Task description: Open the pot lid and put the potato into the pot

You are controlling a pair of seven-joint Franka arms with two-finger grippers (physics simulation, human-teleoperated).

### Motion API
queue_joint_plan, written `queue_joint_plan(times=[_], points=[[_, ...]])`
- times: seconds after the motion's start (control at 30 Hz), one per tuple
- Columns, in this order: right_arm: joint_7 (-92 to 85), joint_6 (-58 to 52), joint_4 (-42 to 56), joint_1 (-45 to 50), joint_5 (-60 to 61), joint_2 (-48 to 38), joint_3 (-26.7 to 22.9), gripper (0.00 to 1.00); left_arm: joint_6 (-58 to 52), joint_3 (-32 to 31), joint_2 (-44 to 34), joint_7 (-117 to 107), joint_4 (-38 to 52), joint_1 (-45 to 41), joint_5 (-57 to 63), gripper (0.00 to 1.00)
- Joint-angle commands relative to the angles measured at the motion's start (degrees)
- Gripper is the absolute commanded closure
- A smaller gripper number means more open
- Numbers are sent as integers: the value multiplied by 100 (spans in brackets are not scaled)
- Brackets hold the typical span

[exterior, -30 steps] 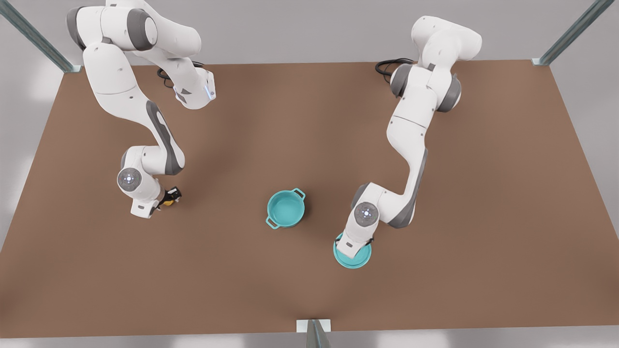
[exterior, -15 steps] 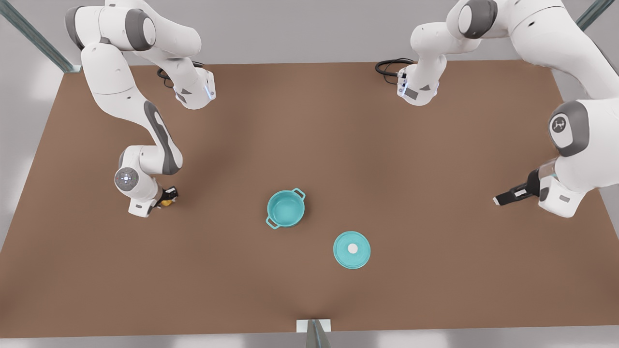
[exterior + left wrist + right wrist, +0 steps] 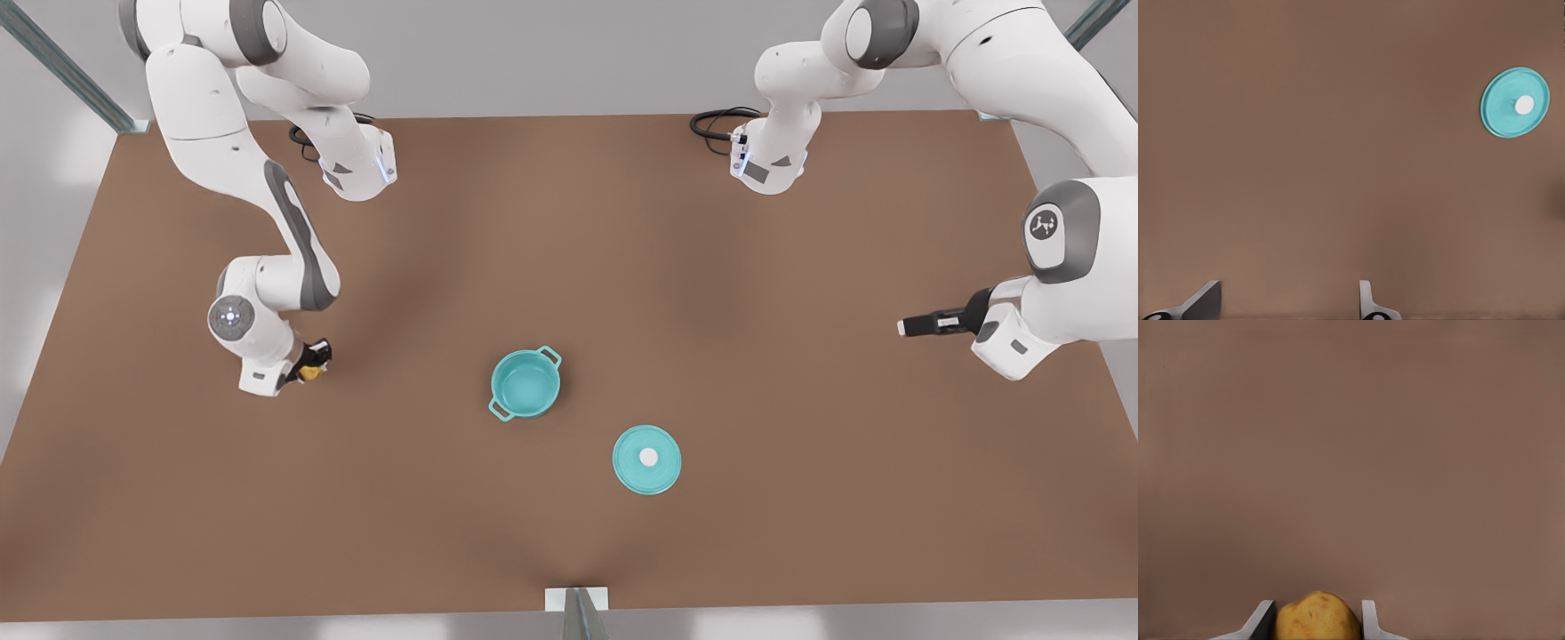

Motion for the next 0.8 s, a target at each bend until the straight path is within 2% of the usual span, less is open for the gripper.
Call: queue_joint_plan(times=[0.0,0.17,0.33,0.47,0.6,0.77], points=[[-19,-670,90,2,13,-153,123,47,-51,1,-7,991,2,0,-3,0],[-2,-864,661,98,233,-180,686,47,-51,1,-7,983,-6,0,-3,0],[-2,-996,1232,485,242,-118,871,47,-51,-8,-7,983,-6,0,-3,0],[60,-996,1988,1021,242,268,879,47,-51,-8,-7,974,-6,-9,6,0],[148,-987,2788,1636,997,840,888,47,-60,-8,-7,974,-33,-9,-3,0],[482,-926,3034,2076,1376,1130,888,47,-78,-35,-7,886,-33,-97,32,0]])
